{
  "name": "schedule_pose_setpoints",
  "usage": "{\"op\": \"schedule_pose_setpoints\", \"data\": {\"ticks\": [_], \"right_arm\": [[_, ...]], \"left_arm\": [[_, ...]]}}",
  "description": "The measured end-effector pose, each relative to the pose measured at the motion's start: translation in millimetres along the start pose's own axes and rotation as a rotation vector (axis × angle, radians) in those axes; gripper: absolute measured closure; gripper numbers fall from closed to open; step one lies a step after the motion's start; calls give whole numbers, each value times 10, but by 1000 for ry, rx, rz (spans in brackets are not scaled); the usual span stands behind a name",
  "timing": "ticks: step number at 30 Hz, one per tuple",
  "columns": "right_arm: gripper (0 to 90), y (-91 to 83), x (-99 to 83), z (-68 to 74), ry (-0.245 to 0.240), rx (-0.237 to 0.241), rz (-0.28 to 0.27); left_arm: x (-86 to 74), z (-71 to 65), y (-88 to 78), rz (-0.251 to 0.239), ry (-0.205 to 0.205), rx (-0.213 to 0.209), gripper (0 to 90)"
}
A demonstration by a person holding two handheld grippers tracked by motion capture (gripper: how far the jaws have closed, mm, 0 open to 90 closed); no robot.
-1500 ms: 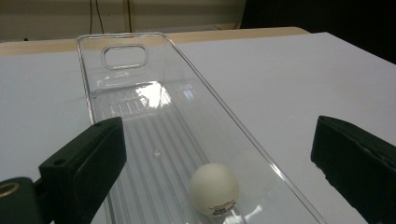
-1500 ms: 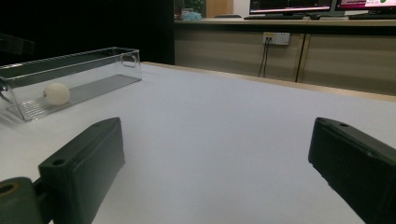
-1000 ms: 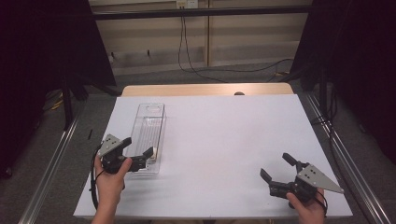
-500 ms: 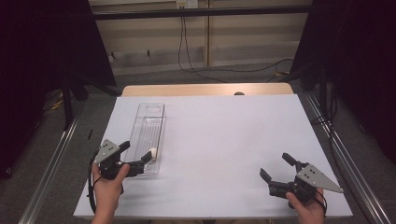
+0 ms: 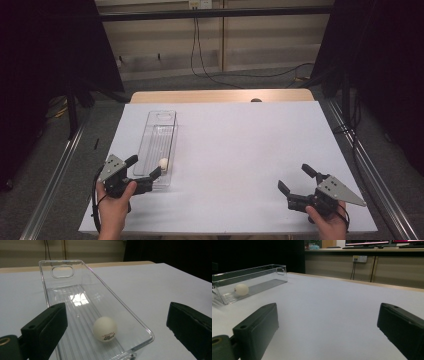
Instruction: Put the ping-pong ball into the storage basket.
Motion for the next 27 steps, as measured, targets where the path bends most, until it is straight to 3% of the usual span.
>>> {"op": "schedule_pose_setpoints", "data": {"ticks": [15, 27], "right_arm": [[31, -1, -3, -5, 0, 2, 4], [31, -3, -8, -8, -1, 0, 4]], "left_arm": [[-106, -26, -55, -9, -10, -9, 35], [-122, -51, -39, -22, 8, -26, 33]]}}
Point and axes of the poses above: each handheld gripper's, and its own axes: y roughly forward along the jaws, x roughly out of its top, z roughly to its left, the point moved 2 cm from there along y, roughly forward along the jaws, and after that the axes turned 6 degrees about x, right-handed, at the moved point
